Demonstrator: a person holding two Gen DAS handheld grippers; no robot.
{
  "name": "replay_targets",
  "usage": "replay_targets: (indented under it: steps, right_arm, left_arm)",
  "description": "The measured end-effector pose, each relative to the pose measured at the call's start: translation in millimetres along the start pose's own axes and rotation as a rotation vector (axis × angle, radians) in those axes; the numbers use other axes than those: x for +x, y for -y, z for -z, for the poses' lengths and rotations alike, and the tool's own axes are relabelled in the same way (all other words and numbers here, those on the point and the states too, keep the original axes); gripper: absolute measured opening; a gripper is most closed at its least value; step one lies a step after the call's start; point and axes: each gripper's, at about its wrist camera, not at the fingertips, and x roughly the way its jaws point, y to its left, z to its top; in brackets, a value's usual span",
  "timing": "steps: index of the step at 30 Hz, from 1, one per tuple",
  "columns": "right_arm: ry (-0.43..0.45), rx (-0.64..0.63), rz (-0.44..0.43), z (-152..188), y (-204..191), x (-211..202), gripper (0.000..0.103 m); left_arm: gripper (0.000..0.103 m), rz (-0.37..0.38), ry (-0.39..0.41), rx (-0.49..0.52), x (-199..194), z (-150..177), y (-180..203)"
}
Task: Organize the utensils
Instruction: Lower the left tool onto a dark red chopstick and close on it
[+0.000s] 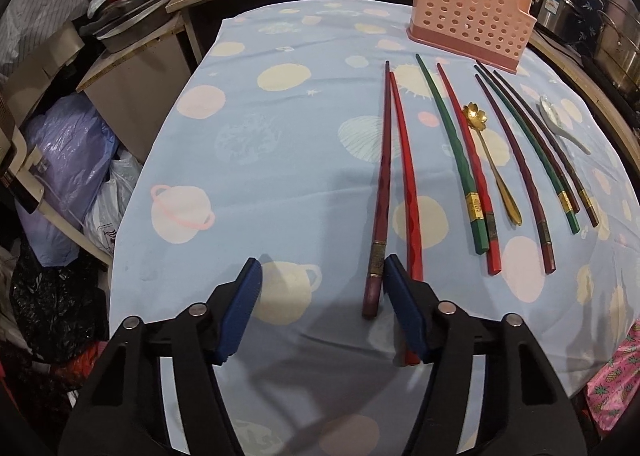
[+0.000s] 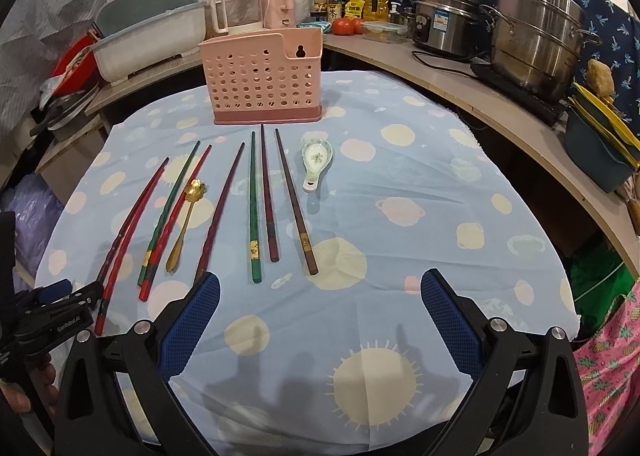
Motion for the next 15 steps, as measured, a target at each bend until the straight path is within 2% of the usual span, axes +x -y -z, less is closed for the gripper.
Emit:
replay_targets:
  steps: [2, 6, 9, 13, 15]
  right_arm:
    - [-0.005, 0.000, -0.009, 0, -1, 3, 0.096]
    - [-0.004, -0.008, -0.017, -2, -2, 10, 0.096]
    - [-0.002, 0.002, -0.028, -7, 1, 17, 0.093]
    - [0.006, 0.041, -0.059, -23, 10, 30, 0.084]
    - [0.010, 0.062, -0.078, -33, 15, 40, 0.074]
  left_arm:
    - [0.047, 0.018, 0.002, 0.001, -1, -2, 1]
    - [0.014, 0.058, -0.002, 0.008, -1, -6, 6]
    - [0.009, 0.089, -0.012, -0.001, -1, -10, 7]
    - [0.008, 0.088, -0.006, 0.001, -1, -16, 12]
    - [0.008, 0.087, -0.007, 0.004, 0, -19, 14]
